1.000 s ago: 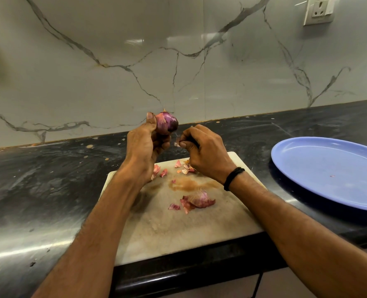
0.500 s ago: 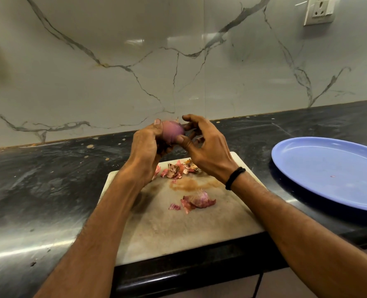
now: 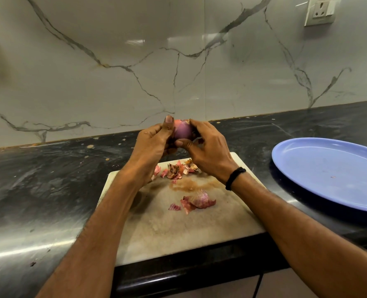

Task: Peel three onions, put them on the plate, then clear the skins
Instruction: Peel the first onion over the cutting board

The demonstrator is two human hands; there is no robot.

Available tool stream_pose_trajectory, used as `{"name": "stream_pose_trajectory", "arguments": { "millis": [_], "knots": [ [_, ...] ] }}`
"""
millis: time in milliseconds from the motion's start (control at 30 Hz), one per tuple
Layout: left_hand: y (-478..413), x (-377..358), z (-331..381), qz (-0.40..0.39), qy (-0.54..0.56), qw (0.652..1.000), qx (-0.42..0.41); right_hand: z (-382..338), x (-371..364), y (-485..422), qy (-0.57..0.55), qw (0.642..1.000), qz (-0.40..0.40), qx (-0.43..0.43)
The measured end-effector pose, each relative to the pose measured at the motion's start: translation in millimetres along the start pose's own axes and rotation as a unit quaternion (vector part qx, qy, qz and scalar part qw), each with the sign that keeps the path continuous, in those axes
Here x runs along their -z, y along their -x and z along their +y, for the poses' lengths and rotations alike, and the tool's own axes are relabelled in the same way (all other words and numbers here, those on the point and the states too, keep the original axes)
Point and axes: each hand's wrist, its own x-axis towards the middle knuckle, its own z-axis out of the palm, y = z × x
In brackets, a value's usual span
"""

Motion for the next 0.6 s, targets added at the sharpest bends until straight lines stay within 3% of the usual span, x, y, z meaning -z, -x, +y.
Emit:
{"name": "stream_pose_trajectory", "arguments": {
  "millis": [133, 600],
  "knots": [
    [0.0, 0.5, -3.7, -0.019, -0.01, 0.999, -0.028, -0.2, 0.7, 0.9, 0.014, 1.0, -0.001, 0.004],
    [-2.2, -3.5, -9.2, 0.059, -0.038, 0.997, -0.032, -0.3, 0.7, 2.1, 0.021, 1.0, -0.023, -0.005]
  ]
}}
